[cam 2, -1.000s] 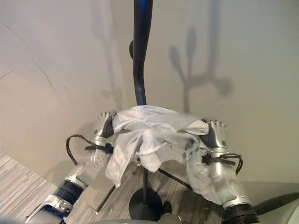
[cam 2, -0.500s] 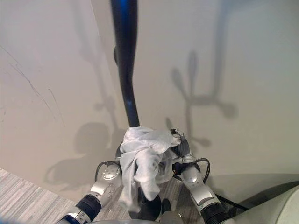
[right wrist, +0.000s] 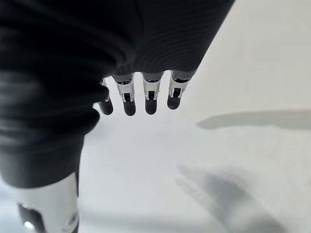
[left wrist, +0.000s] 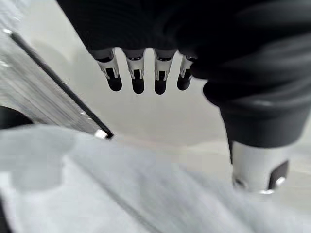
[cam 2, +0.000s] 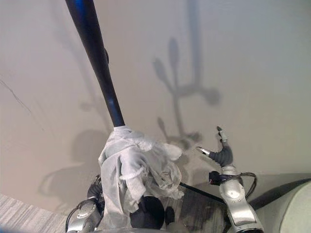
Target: Hang the clothes on the sofa on the clothes rack.
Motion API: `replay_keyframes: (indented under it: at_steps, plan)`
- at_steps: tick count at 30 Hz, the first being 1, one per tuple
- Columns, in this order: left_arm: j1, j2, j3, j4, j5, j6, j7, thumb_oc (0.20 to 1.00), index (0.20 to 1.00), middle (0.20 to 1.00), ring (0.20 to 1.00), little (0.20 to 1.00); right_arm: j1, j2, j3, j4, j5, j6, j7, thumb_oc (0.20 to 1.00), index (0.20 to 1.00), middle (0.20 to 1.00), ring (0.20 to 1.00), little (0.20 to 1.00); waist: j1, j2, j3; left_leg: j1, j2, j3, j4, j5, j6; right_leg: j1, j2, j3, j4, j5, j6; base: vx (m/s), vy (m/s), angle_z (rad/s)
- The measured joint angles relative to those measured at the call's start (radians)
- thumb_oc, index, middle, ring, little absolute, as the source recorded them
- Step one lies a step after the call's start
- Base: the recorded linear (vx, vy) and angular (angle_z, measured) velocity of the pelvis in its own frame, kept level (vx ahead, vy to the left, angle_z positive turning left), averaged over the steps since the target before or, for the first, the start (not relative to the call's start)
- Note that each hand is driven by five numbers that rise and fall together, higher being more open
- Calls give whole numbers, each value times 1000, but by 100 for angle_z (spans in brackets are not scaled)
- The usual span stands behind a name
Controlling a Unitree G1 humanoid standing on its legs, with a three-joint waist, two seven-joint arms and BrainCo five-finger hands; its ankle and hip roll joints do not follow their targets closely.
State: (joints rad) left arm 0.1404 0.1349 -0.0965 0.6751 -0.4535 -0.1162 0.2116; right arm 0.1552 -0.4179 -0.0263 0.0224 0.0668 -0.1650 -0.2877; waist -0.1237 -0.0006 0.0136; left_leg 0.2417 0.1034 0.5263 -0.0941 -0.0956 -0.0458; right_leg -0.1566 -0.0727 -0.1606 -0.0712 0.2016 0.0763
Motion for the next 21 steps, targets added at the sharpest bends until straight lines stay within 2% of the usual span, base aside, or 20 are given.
replay_keyframes:
  at_steps: [2,3,4,5,8,10,12,13,14,15,16,18,19,20,21]
  plan:
    - [41,-9,25,-4,-6,0,-12,1000,1000,1000,1000,1000,12,18,-27,8,54,-10,-2,1000,1000,1000,1000,1000,5,13,1,1,23,14,1,-1,-6,-88,-5,-17,275,-127,17,7,-33,-15]
    - [54,-1,25,-4,-6,0,-19,1000,1000,1000,1000,1000,25,19,-29,8,69,-21,-3,1000,1000,1000,1000,1000,5,-14,-10,4,15,5,3,-3,-9,-100,-11,-15,314,-176,-4,4,-31,2]
    - [64,0,25,2,-7,0,-27,1000,1000,1000,1000,1000,42,37,-41,23,80,-38,-5,1000,1000,1000,1000,1000,4,-17,-11,3,13,-4,12,-3,-9,-99,-9,-12,305,-180,-20,-7,-22,6]
    - [75,-2,24,3,-7,0,-37,1000,1000,1000,1000,1000,48,75,-70,51,104,-49,-7,1000,1000,1000,1000,1000,8,-13,-11,-1,22,-21,18,1,-8,-83,3,-15,272,-168,-22,-4,-21,3]
    - [70,-9,25,51,-18,-6,-58,1000,1000,1000,1000,1000,63,117,-61,163,159,-49,-15,1000,1000,1000,1000,1000,13,2,-6,-20,31,-23,37,10,-22,-62,15,-17,193,-120,-25,-15,-32,-3]
    - [0,-39,32,253,-80,-4,-87,1000,1000,1000,1000,1000,43,160,-60,459,234,-52,-14,1000,1000,1000,1000,1000,19,8,-2,-31,37,-28,46,10,-22,-26,13,-26,121,-95,-18,-12,-40,13]
    - [-40,-61,61,372,-97,19,-101,1000,1000,1000,1000,1000,6,189,-60,690,338,-19,-13,1000,1000,1000,1000,1000,21,18,0,-39,39,-28,42,5,-15,-14,7,-43,92,-84,-2,1,-35,11]
    - [-49,-61,59,412,-98,21,-110,1000,1000,1000,1000,1000,-19,205,-73,819,419,-32,2,1000,1000,1000,1000,1000,23,29,10,-42,41,-34,40,4,-14,-16,2,-49,104,-84,-2,57,-38,12]
    - [-72,-61,68,497,-95,13,-124,1000,1000,1000,1000,1000,-67,212,-69,985,481,-39,14,1000,1000,1000,1000,1000,24,16,5,-44,42,-42,45,3,-16,-28,-1,-48,139,-90,-2,66,-37,39]
    - [-111,-41,100,594,-95,44,-146,1000,1000,1000,1000,1000,-98,249,-173,1209,694,8,58,1000,1000,1000,1000,1000,27,4,5,-39,37,-64,45,2,-18,-53,-16,-62,214,-130,-10,80,-48,36]
    - [-125,-36,108,647,-96,48,-155,1000,1000,1000,1000,1000,-123,255,-231,1319,781,15,64,1000,1000,1000,1000,1000,31,12,1,-40,36,-79,46,3,-17,-43,-10,-66,201,-133,-16,31,-22,28]
    - [-127,-44,107,689,-95,61,-168,1000,1000,1000,1000,1000,-130,249,-217,1406,877,53,96,1000,1000,1000,1000,1000,35,42,4,-52,54,-77,45,3,-16,-30,5,-74,145,-127,-7,29,-38,-5]
    - [-124,-49,107,688,-95,63,-172,1000,1000,1000,1000,1000,-129,251,-216,1405,894,62,101,1000,1000,1000,1000,1000,35,48,6,-57,61,-77,48,3,-16,-34,10,-72,160,-125,-10,27,-39,1]
    - [-121,-55,90,687,-94,62,-180,1000,1000,1000,1000,1000,-128,255,-209,1421,899,73,126,1000,1000,1000,1000,1000,34,52,3,-56,68,-75,55,2,-19,-56,5,-70,224,-144,-27,7,-29,16]
    - [-120,-42,89,684,-95,59,-188,1000,1000,1000,1000,1000,-128,256,-172,1460,903,92,147,1000,1000,1000,1000,1000,33,23,1,-51,64,-82,66,-3,-27,-76,-6,-72,284,-179,-37,-1,-23,14]
